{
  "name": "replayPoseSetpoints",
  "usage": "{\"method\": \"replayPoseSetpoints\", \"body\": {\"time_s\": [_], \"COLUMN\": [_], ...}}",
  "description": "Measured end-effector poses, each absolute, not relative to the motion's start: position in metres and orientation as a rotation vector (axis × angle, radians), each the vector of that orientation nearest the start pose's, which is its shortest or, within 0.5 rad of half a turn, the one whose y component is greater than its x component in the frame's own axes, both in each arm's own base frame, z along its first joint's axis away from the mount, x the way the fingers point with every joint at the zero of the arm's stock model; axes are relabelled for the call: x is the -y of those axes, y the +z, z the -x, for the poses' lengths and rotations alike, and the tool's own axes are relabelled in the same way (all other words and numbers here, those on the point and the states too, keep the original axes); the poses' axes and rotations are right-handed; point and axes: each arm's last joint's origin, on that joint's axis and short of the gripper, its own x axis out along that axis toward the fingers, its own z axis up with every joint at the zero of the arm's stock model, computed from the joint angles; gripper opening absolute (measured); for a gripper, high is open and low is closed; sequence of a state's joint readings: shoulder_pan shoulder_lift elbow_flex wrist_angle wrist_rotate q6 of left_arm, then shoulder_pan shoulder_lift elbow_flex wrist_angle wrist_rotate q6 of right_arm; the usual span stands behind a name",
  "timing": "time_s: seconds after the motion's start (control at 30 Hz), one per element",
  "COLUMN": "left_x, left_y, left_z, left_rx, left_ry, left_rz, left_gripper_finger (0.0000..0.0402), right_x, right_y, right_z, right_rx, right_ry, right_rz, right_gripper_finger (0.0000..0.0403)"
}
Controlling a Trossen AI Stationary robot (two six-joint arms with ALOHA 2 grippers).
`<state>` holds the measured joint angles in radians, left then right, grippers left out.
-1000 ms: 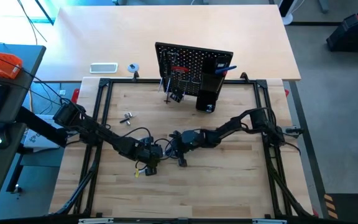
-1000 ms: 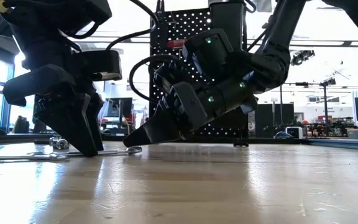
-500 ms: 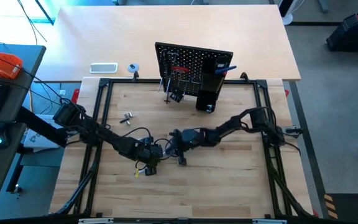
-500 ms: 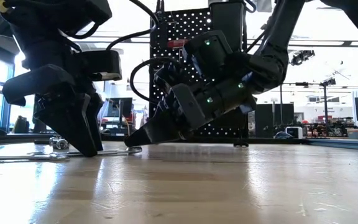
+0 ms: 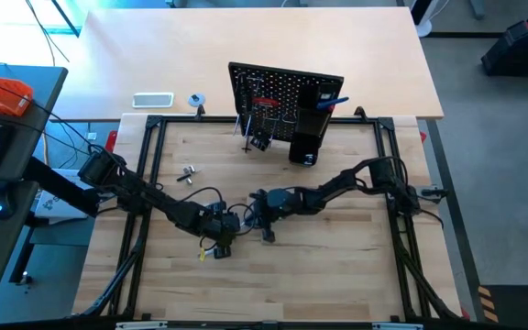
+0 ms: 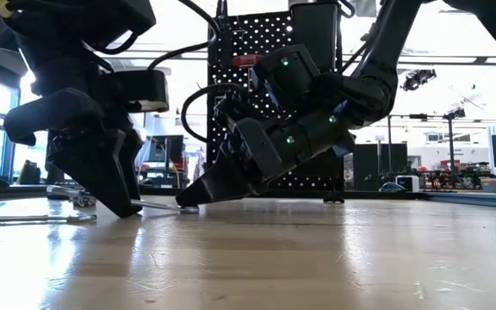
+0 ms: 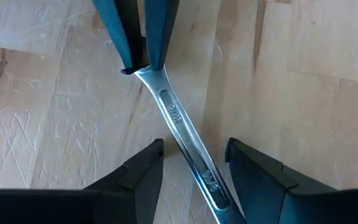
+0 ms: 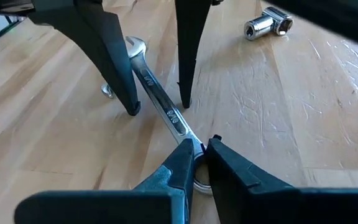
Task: Hang tools onto peg board
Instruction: Hang the wrench on the peg board
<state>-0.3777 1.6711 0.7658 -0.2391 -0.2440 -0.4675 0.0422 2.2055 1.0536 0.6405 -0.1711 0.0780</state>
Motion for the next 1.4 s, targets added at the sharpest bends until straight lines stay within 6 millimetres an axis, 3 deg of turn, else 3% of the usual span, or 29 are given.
{"method": "replayPoseSetpoints", "body": {"time_s": [0.17,0.37,0.63,0.8,0.9,1.1,1.4], "left_x": [0.094,0.09,0.088,0.088,0.089,0.089,0.085], "left_y": [0.123,0.122,0.122,0.122,0.123,0.128,0.147], "left_z": [-0.268,-0.267,-0.266,-0.266,-0.267,-0.269,-0.268], "left_rx": [-1.102,-1.127,-1.149,-1.15,-1.146,-1.13,-1.022], "left_ry": [0.147,0.15,0.137,0.124,0.116,0.109,0.192], "left_rz": [0.102,0.096,0.084,0.07,0.061,0.033,-0.055], "left_gripper_finger": [0.0147,0.003,0.0026,0.0026,0.0026,0.0026,0.0026], "right_x": [-0.022,-0.024,-0.026,-0.024,-0.021,-0.026,-0.042], "right_y": [0.065,0.065,0.066,0.079,0.095,0.15,0.243], "right_z": [-0.412,-0.412,-0.412,-0.41,-0.408,-0.394,-0.35], "right_rx": [-0.527,-0.511,-0.506,-0.513,-0.524,-0.54,-0.468], "right_ry": [0.185,0.203,0.204,0.185,0.152,0.141,0.011], "right_rz": [-0.122,-0.134,-0.131,-0.108,-0.083,-0.026,0.127], "right_gripper_finger": [0.0041,0.0041,0.0041,0.0041,0.0041,0.0041,0.0041]}}
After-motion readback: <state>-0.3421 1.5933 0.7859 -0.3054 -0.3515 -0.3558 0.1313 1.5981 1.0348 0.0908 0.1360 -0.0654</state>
